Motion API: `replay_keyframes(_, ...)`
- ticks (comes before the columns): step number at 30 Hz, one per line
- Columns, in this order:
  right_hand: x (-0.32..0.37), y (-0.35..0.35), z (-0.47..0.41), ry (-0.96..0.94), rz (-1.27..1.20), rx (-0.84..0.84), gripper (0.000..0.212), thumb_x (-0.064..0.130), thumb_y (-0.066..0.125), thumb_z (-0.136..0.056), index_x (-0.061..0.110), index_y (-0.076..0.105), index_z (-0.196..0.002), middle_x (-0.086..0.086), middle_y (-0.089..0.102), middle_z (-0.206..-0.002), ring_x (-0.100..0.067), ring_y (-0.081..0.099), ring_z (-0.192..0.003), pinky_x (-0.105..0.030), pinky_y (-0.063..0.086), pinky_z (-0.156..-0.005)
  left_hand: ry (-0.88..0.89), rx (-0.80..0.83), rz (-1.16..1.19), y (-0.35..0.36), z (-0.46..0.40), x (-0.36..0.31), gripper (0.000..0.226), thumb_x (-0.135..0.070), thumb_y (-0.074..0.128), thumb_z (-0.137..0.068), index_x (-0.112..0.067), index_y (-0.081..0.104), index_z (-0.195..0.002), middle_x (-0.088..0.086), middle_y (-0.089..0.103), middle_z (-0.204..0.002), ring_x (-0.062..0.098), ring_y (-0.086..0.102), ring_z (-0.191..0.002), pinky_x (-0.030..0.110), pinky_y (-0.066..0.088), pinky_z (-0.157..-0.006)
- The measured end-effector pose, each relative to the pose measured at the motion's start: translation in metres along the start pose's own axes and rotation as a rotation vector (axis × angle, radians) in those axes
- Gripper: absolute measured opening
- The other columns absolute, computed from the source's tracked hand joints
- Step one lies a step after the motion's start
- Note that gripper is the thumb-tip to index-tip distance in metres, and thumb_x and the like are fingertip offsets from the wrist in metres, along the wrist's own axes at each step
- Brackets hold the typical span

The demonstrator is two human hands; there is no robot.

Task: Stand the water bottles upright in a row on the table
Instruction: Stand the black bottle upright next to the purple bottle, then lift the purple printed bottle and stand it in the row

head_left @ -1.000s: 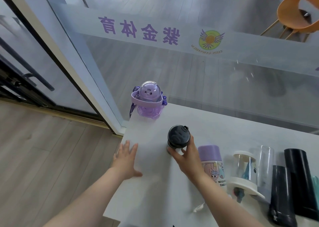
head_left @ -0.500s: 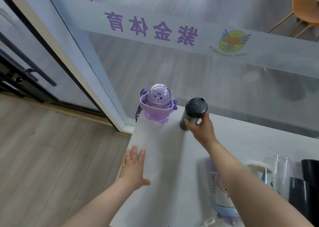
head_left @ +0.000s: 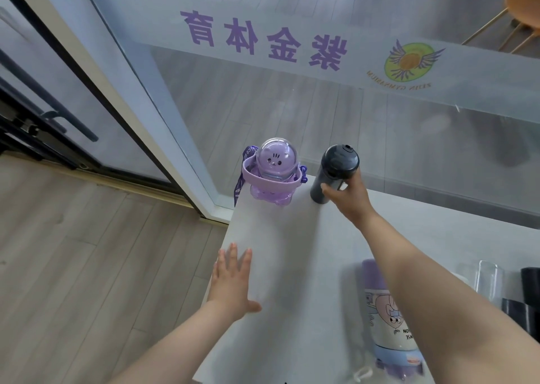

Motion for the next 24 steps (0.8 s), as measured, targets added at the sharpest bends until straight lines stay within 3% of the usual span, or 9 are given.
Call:
replay_keyframes(6, -0.011, -0.006, 0.003, 0.033, -0.046, 0.116, 0.087, 0.006, 0.075, -0.076, 0.030, 0.028, -0.145, 0.009, 0.043, -0.142, -0.013, 0.042, -0.127, -0.024, 0.036, -0.100, 0.016, -0.017, 0.030, 0.002, 0.001, 0.002, 0.125, -0.064, 0.068, -0.072, -0.024, -0.021, -0.149, 0.013, -0.030, -0.156, 0.039, -0.023, -0.144, 0.045, 0.001, -0.120)
replay_keyframes(9, -0.021, -0.024, 0.017, 0.120, -0.008, 0.110, 0.089, 0.006, 0.072, -0.079, 0.027, 0.020, -0.148, 0.008, 0.032, -0.153, -0.014, 0.031, -0.139, -0.028, 0.030, -0.104, 0.013, -0.040, 0.082, 0.004, 0.003, 0.002, 0.123, -0.062, 0.069, -0.072, -0.026, -0.019, -0.150, 0.010, -0.030, -0.156, 0.036, -0.024, -0.144, 0.044, 0.002, -0.120)
replay_keyframes(14, -0.031, -0.061, 0.068, 0.119, 0.195, 0.047, 0.069, 0.006, 0.060, -0.085, 0.024, 0.030, -0.144, -0.001, 0.041, -0.147, -0.011, 0.041, -0.123, -0.025, 0.031, -0.099, 0.048, -0.082, 0.163, 0.007, 0.011, -0.006, 0.105, -0.046, 0.067, -0.082, -0.023, -0.008, -0.152, 0.009, -0.023, -0.159, 0.031, -0.020, -0.147, 0.039, 0.001, -0.121)
replay_keyframes(17, -0.039, -0.082, 0.108, 0.117, 0.208, 0.008, 0.058, 0.004, 0.058, -0.085, 0.021, 0.038, -0.138, -0.003, 0.048, -0.140, -0.014, 0.043, -0.126, -0.028, 0.033, -0.102, 0.106, -0.131, 0.229, 0.008, 0.020, -0.021, 0.090, -0.035, 0.062, -0.087, -0.024, 0.001, -0.153, 0.007, -0.016, -0.161, 0.027, -0.013, -0.148, 0.038, 0.005, -0.121)
replay_keyframes(24, -0.069, -0.119, 0.202, 0.131, 0.200, -0.086, 0.042, 0.005, 0.057, -0.089, 0.024, 0.048, -0.125, 0.008, 0.054, -0.122, -0.012, 0.050, -0.115, -0.032, 0.040, -0.101, 0.235, -0.115, 0.300, 0.021, 0.039, -0.082, 0.072, -0.035, 0.054, -0.092, -0.021, 0.015, -0.151, 0.006, 0.001, -0.161, 0.027, 0.001, -0.147, 0.034, 0.007, -0.119)
Point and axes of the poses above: each hand's wrist, its own z-axis away from the middle knuckle, its own y-axis out of the palm, x = y × z, the point moved 5 cm from there along -z, towards the middle knuckle
